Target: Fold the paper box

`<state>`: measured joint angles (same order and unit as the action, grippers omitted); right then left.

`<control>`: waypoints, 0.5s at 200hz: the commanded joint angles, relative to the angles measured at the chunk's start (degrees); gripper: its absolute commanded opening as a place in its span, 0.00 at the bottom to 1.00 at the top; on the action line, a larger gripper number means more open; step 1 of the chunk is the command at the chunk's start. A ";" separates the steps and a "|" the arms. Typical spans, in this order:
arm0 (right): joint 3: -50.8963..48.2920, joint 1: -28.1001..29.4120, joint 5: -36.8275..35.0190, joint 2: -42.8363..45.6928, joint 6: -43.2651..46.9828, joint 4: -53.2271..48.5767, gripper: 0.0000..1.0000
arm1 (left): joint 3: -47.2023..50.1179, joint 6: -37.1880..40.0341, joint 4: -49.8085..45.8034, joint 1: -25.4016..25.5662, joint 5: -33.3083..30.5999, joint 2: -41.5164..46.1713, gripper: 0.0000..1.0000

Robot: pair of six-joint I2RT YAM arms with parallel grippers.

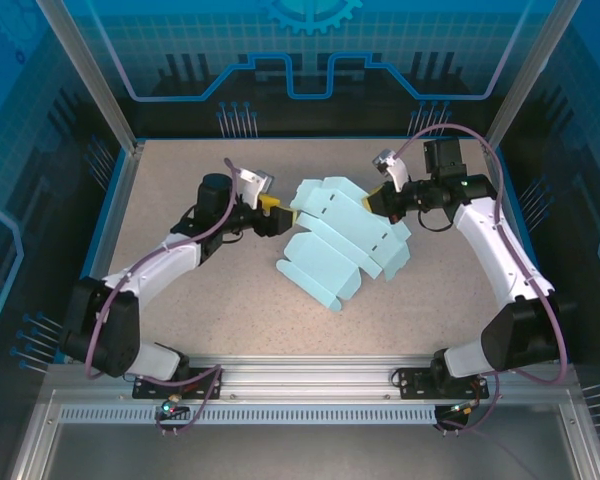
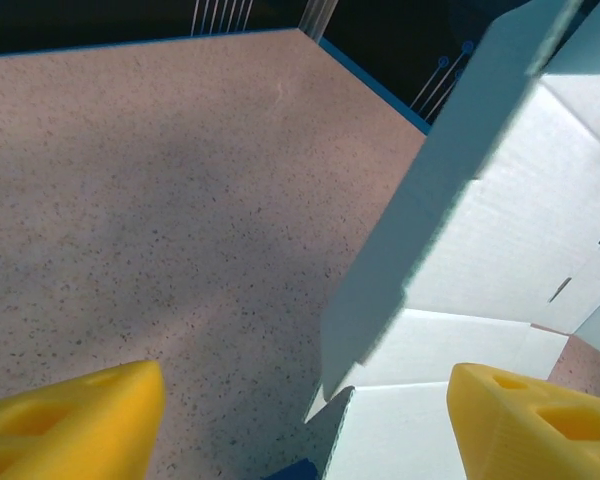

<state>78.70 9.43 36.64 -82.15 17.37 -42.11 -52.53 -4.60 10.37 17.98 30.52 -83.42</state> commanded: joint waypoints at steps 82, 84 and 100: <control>-0.82 5.37 -9.47 1.45 2.52 3.58 0.00 | -13.77 4.60 -1.22 1.14 16.83 -12.79 0.41; -0.93 5.45 -9.72 1.57 2.50 3.67 0.00 | -13.92 4.60 -1.34 1.15 16.95 -12.99 0.39; -1.98 6.10 -11.79 2.48 2.32 4.90 0.00 | -14.93 4.56 -1.83 1.13 17.78 -14.07 0.28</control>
<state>78.22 14.24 28.34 -81.97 19.11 -39.72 -64.93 -1.19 9.28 18.65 43.66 -95.74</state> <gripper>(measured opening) 0.061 0.329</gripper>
